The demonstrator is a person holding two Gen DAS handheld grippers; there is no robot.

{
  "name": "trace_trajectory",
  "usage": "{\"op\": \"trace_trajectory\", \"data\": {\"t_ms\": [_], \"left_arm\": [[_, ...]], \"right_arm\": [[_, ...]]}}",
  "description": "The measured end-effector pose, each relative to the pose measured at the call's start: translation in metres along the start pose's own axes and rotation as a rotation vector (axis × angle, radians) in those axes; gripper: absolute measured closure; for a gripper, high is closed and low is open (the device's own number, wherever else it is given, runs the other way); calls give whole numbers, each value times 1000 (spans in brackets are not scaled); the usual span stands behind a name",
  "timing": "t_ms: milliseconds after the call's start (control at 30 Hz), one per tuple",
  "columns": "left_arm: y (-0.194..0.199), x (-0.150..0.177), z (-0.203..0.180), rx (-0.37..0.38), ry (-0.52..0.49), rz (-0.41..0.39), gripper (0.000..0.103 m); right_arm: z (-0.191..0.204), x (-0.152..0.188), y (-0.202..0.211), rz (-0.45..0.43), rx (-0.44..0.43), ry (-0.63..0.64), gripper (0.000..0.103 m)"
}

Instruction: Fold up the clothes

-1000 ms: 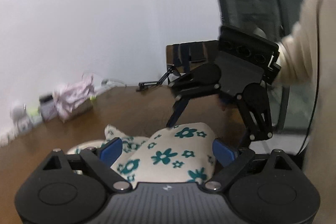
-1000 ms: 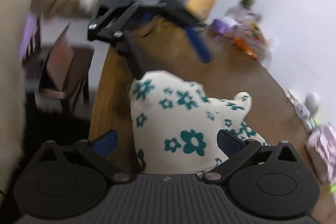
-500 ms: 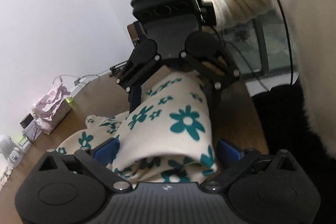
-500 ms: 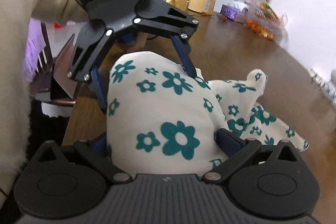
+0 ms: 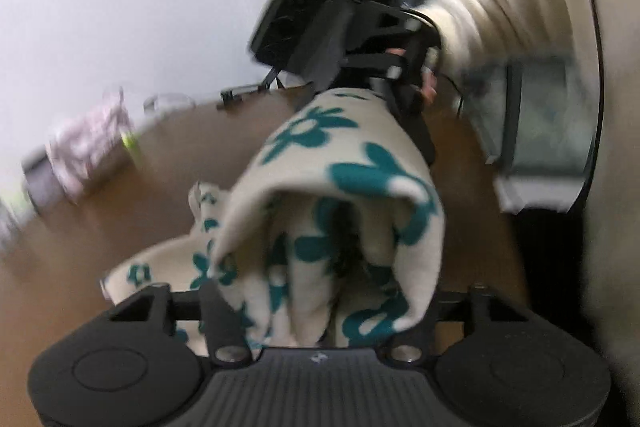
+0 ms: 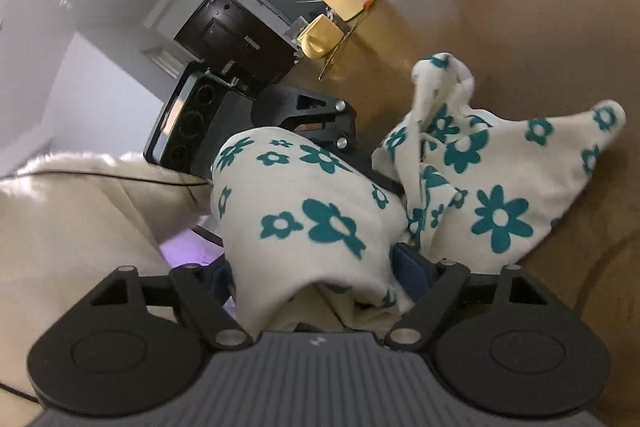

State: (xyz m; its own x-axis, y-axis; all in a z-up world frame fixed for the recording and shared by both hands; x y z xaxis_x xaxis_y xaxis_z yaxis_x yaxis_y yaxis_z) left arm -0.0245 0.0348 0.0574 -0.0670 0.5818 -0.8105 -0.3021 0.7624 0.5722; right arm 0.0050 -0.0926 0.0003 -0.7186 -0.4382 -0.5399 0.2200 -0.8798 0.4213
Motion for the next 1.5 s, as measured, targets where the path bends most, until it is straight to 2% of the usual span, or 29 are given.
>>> {"op": "trace_trajectory", "data": {"t_ms": [67, 100, 200, 267, 300, 400, 467, 500, 600, 667, 733, 800, 900, 933, 967, 1033, 1133, 1233, 1267, 1333, 1367, 1433, 1467, 1500], "left_arm": [[6, 0, 0, 32, 153, -4, 57], [9, 0, -1, 54, 230, -10, 57], [14, 4, -5, 144, 431, -46, 58], [15, 6, -7, 179, 516, -70, 59], [15, 8, -7, 193, 565, -78, 58], [15, 14, 7, 198, 721, -78, 52], [21, 18, 14, 193, 816, -96, 46], [24, 19, 16, 181, 850, -104, 39], [32, 14, 22, 122, 904, -123, 22], [44, 10, 24, 51, 938, -154, 11], [58, 7, 27, -18, 987, -206, 5], [72, 11, 30, -98, 1039, -245, 5], [87, 15, 39, -362, 1022, -257, 6], [87, 15, 42, -433, 1016, -245, 7], [83, 13, 44, -460, 1014, -235, 14], [72, 12, 50, -504, 1030, -202, 28], [55, 21, 55, -527, 1083, -139, 42], [38, 30, 55, -595, 1034, -84, 43], [36, 34, 56, -597, 1047, -88, 40], [36, 35, 57, -603, 1046, -100, 36], [37, 33, 57, -606, 1036, -107, 37], [39, 28, 57, -611, 1017, -121, 37], [40, 25, 58, -616, 1007, -127, 36], [40, 22, 58, -627, 992, -124, 36]], "right_arm": [[15, 8, 9, -60, 30, 52, 8], [23, 12, 13, -92, 43, 85, 0], [41, 28, 23, -198, 90, 173, 1], [38, 34, 25, -284, 98, 122, 12], [31, 35, 25, -326, 79, 41, 25], [8, 37, 28, -446, 48, -204, 36], [1, 39, 30, -497, 59, -285, 38], [0, 39, 30, -507, 69, -305, 39], [-2, 39, 28, -557, 85, -375, 42], [-4, 38, 26, -593, 94, -419, 42], [-9, 36, 27, -630, 99, -454, 45], [-13, 33, 23, -650, 146, -473, 46], [-14, 31, 17, -669, 246, -476, 50], [-13, 30, 14, -674, 290, -467, 51], [-11, 30, 11, -679, 329, -458, 51], [-6, 29, 8, -692, 412, -440, 52], [0, 35, 12, -701, 525, -390, 49], [12, 38, 26, -741, 645, -319, 46], [19, 42, 37, -766, 721, -276, 46], [44, 42, 50, -809, 938, -113, 45], [59, 38, 48, -803, 991, -15, 45], [82, 22, 33, -740, 1007, 136, 55], [88, 15, 24, -699, 1012, 192, 58], [88, 8, 14, -662, 1018, 216, 66]]}}
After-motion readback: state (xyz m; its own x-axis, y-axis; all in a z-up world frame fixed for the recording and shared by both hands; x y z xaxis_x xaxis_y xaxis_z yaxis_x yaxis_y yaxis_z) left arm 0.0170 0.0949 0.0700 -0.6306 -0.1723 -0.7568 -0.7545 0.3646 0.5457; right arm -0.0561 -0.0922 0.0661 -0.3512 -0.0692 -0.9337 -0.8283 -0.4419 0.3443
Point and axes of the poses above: each gripper's, at about its wrist camera, not at the fingertips, and y roughly against the way its jaws point, z to its left, x to its underside, the point moved 6 cm from there along -y, roughly the way its jaws point, and after that the axes turned 1 degree about -z, right-handed, at the moved point
